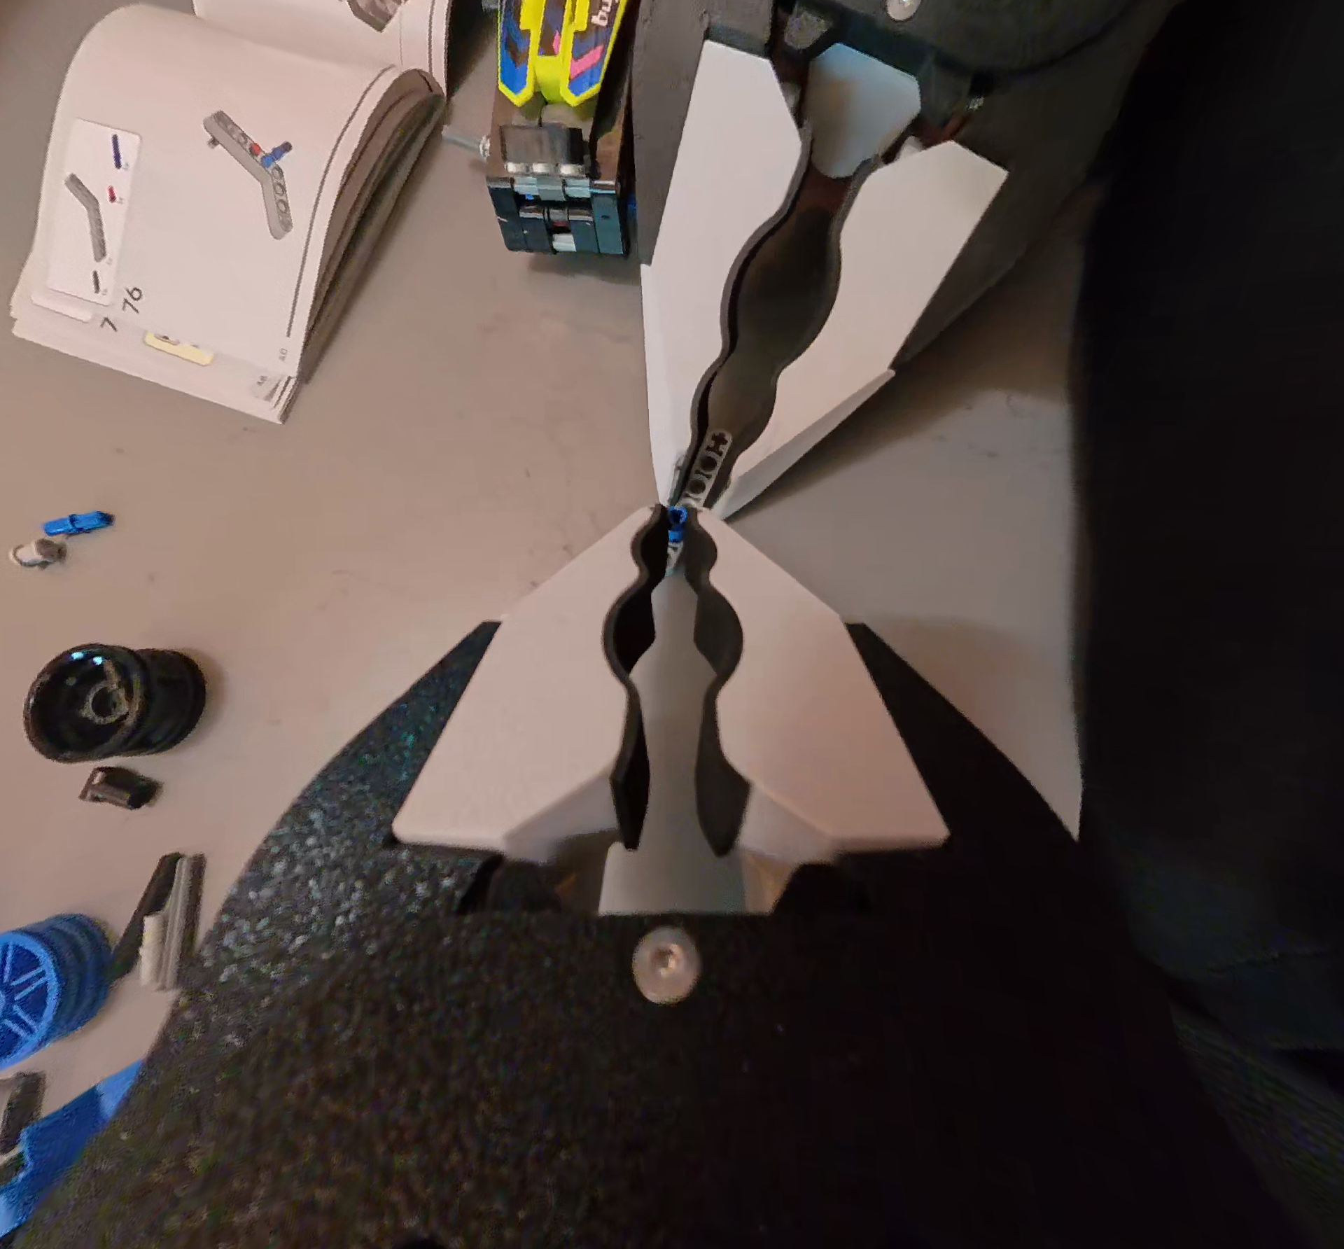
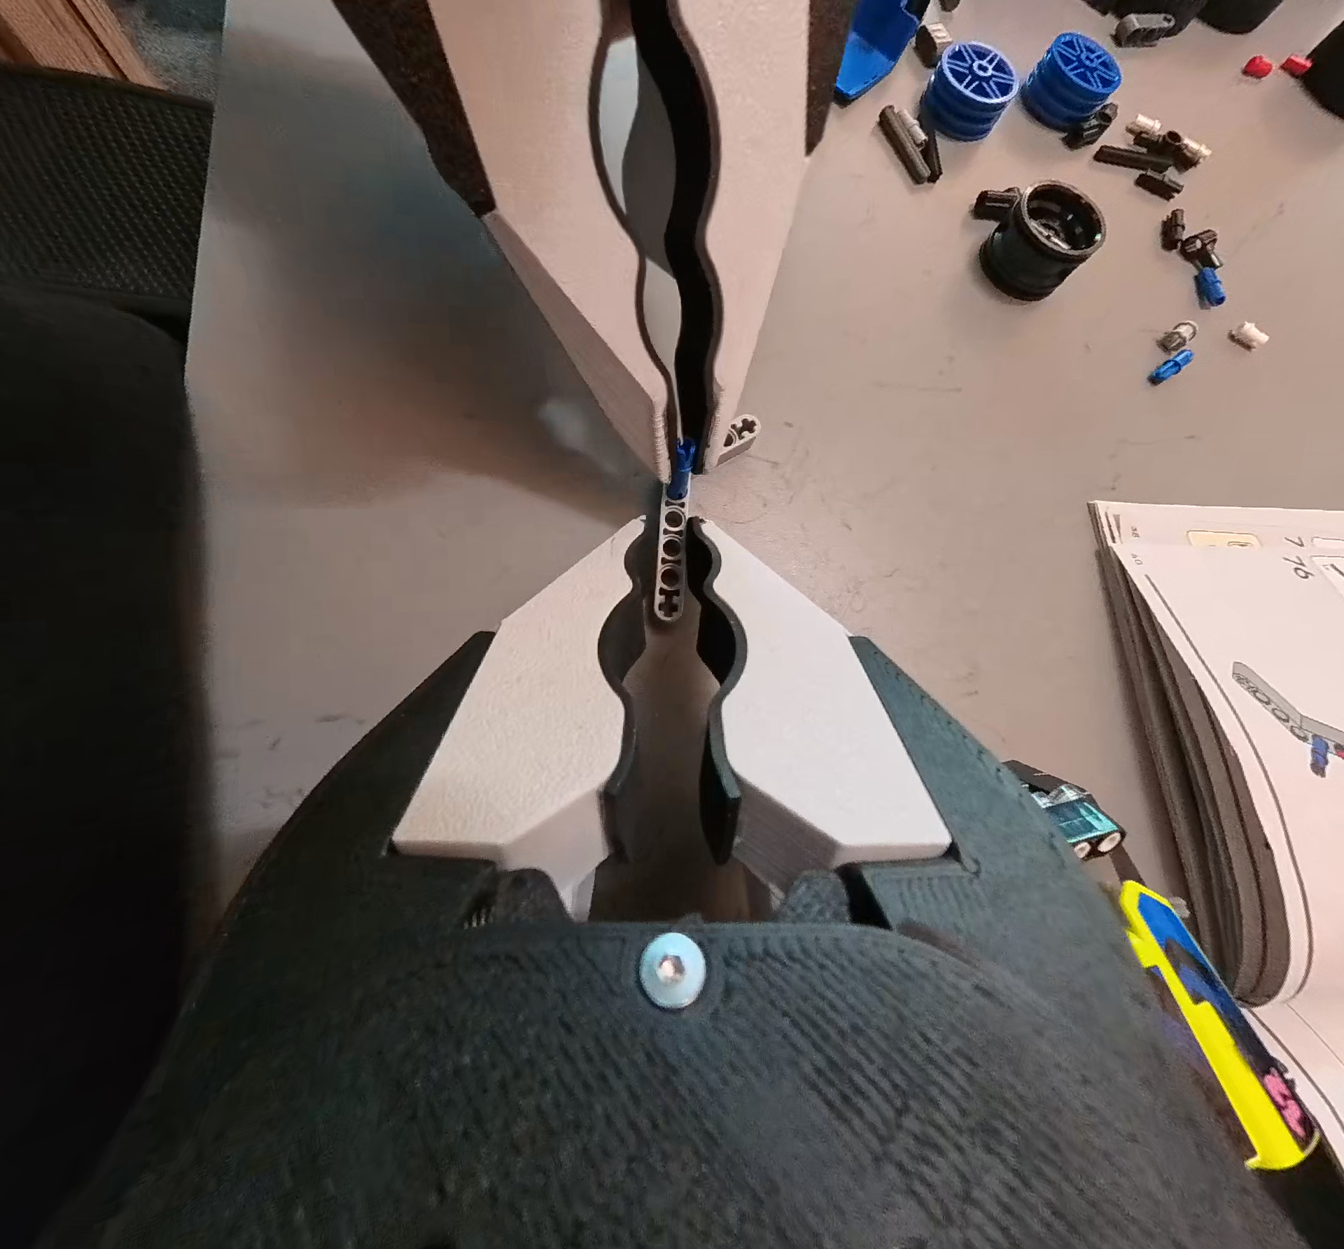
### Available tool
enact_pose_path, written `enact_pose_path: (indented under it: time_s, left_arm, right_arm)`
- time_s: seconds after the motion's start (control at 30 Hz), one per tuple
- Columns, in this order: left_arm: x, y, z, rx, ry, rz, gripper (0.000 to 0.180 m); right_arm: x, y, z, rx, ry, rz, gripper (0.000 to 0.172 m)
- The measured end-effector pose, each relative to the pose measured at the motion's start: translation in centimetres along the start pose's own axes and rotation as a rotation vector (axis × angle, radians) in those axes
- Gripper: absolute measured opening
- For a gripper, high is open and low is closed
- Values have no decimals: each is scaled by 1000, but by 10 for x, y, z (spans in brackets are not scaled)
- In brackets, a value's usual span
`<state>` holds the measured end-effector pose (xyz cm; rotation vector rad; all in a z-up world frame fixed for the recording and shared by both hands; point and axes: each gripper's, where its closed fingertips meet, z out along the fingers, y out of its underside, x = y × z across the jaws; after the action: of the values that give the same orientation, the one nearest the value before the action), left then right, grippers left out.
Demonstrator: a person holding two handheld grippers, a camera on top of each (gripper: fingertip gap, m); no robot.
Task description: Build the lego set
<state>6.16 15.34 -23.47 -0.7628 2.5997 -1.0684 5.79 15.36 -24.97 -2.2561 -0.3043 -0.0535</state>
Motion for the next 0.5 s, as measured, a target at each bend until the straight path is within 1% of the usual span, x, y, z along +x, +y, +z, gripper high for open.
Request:
enact_pose_path:
  time_s: [0.03,0.27,0.43,0.5]
  left_arm:
    - [0,0,0,1,3,-16,1]
    - [0,1,1,-9,-32,-8,2]
    - [0,1,2,-129,-81,80,2]
    - [-1,5,4,-163,-68,42,2]
  right_arm:
    - [0,0,0,0,0,-1,7]
    - [0,0,0,0,-5,4,7]
    - [0,0,0,0,-1,1,7]
    - [0,0,1,0,7,-6,7]
